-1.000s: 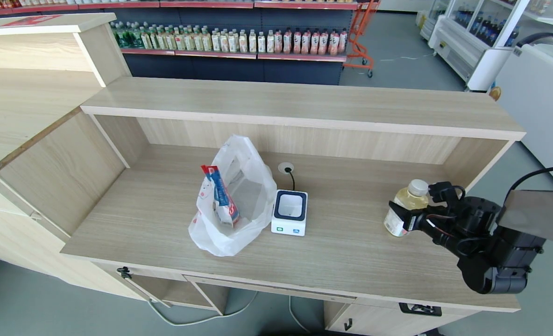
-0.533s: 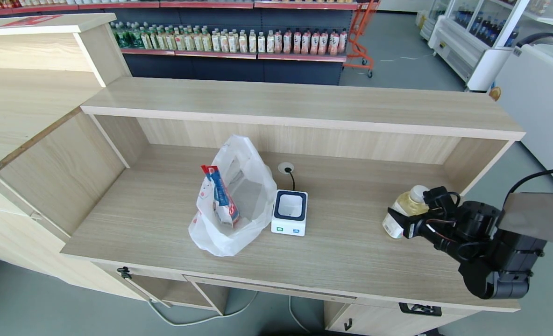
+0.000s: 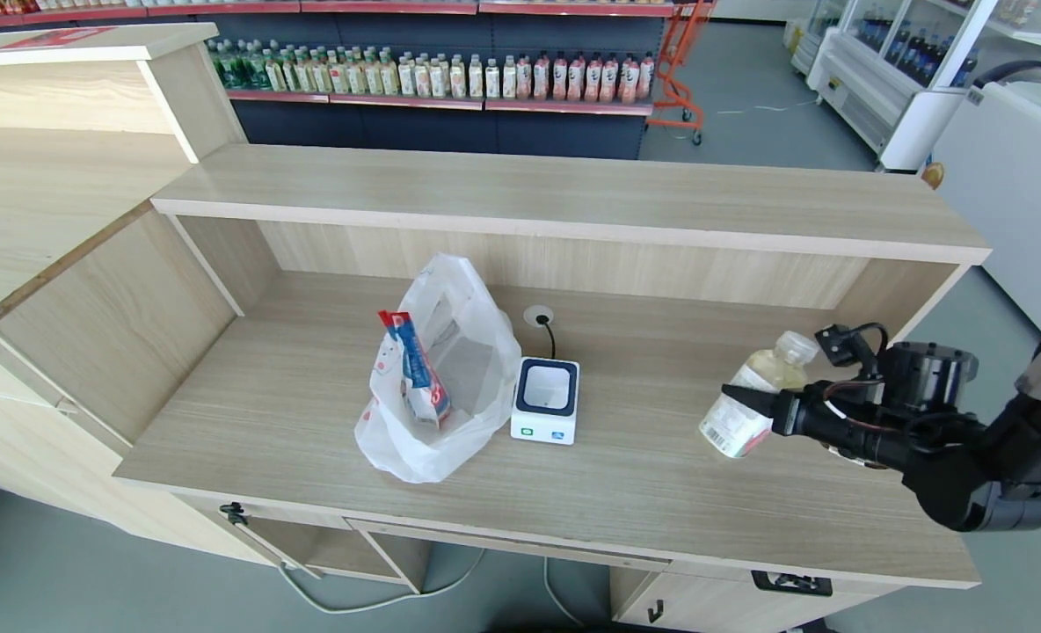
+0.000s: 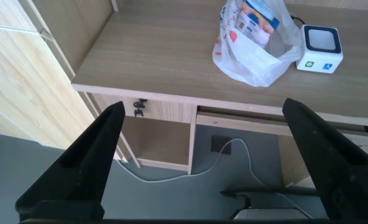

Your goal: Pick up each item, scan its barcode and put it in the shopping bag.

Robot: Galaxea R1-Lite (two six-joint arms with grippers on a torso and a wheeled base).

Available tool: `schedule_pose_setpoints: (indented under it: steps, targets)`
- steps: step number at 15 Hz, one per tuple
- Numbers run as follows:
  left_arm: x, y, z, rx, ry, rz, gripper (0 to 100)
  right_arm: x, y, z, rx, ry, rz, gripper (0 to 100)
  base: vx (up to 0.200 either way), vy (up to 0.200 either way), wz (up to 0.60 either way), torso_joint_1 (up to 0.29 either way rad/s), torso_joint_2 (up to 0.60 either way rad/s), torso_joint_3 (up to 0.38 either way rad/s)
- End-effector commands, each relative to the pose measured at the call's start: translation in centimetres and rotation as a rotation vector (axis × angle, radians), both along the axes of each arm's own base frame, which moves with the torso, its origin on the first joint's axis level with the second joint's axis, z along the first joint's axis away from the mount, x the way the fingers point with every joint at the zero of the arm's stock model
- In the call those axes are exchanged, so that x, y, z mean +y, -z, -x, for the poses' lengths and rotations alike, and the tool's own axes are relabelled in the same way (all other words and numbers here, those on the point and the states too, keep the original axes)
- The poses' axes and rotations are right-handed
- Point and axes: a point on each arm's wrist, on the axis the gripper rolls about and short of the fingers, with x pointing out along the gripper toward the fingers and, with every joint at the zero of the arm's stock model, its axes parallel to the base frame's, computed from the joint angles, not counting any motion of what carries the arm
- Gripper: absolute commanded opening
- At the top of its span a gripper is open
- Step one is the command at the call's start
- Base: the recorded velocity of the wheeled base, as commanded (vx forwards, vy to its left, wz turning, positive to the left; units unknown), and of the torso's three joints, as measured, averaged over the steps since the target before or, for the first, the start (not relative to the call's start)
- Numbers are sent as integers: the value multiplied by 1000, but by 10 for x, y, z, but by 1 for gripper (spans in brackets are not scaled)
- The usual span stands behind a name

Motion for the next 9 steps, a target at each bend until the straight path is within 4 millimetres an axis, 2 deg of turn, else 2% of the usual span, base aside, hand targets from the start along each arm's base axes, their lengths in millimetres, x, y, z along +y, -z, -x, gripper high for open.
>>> schedule_pose_setpoints:
  steps: [1, 6, 9]
  targets:
    - [0, 0, 0, -1, 0, 0, 100, 9, -62, 36, 3, -199, -108, 0, 0, 0, 0, 0, 0, 0]
    - [0, 0, 0, -1, 0, 0, 100, 38, -60, 80, 93, -490, -171, 0, 0, 0, 0, 0, 0, 0]
    - [0, 0, 0, -1, 0, 0, 100, 54, -65, 95, 113, -574, -193, 0, 0, 0, 0, 0, 0, 0]
